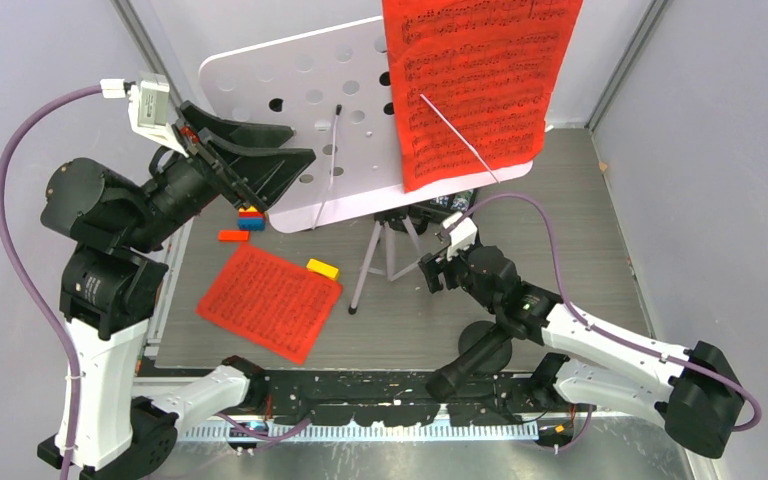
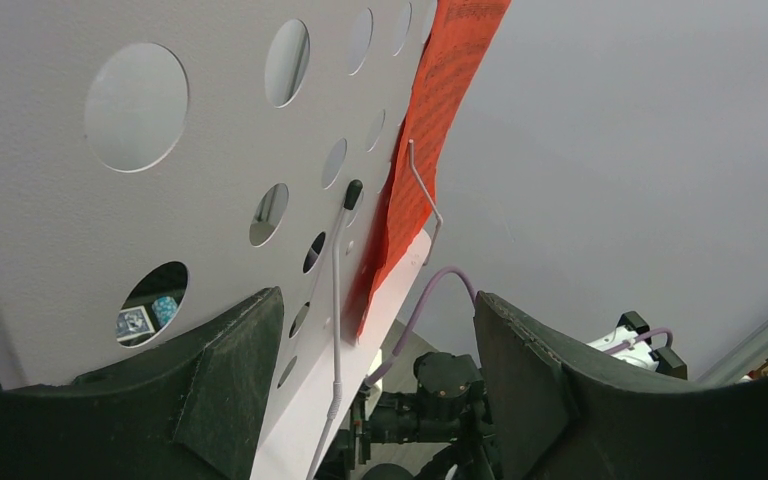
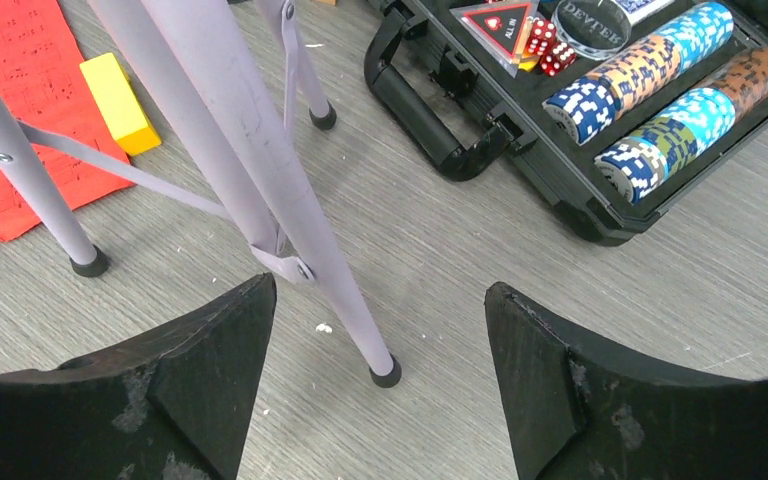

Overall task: Pack up the instrument practice props
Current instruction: Adjust the music stand at the center of the board, then move the microphone stand with the microphone to the center of the board.

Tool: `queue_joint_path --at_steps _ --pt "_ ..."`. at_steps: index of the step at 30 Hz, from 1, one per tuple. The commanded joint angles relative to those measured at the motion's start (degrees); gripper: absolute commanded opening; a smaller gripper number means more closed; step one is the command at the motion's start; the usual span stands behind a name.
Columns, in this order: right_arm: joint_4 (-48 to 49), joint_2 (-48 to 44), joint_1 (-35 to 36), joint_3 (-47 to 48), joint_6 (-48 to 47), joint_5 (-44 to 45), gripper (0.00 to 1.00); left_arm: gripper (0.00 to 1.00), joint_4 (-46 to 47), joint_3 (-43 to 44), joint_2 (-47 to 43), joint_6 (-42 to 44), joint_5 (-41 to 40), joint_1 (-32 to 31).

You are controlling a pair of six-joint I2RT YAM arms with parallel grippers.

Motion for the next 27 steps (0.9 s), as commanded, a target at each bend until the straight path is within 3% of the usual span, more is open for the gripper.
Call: queue_joint_path --at_steps 1,11,27 --pt "4.83 -0.49 -0.19 0.91 -1.34 1.32 0.82 0.72 2.42 -0.59 0.36 -0.57 -0.98 -0.05" --pt "7.32 1.09 -0.17 3.94 -4.02 2.70 0.82 0.73 2.59 -1.20 -0.20 -0.22 -1.47 -0.05" --pt "7.42 -8.67 -0.13 6.04 -4.63 6.44 0.83 0.73 2.50 -1.76 -1.06 -0.03 -2.07 -0.05"
